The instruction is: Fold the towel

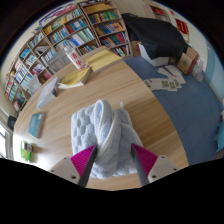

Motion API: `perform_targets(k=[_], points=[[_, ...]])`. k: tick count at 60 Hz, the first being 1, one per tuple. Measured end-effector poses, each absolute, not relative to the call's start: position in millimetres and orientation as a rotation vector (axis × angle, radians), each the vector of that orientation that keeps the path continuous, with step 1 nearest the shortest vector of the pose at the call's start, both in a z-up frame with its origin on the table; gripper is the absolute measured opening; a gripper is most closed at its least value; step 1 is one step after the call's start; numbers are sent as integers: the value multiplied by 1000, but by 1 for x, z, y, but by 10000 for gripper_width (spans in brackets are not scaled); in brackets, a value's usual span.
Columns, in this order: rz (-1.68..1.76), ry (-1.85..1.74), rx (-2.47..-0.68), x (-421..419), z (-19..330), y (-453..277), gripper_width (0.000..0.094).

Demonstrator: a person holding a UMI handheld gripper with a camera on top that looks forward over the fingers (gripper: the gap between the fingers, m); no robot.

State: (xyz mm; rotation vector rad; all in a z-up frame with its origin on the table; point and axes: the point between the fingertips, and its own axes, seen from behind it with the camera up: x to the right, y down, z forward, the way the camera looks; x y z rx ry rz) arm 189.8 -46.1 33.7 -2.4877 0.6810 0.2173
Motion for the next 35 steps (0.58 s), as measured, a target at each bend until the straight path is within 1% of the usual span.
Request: perform_targets(k=[1,4,7,13,14,16,24,27,35], points=[[228,673,-2478,188,42,-47,870],[236,662,-2458,186,65,-51,819],[183,652,-2441,185,84,-60,838],[104,597,-2407,172,124,-81,835],[107,587,-2403,171,137,-88,836],[109,573,-2382,154,145,-90,834],[102,521,-2303,101,201,-126,831],[94,504,-2282,84,219,-144,833],[77,505,-2255,40,248,-198,832]])
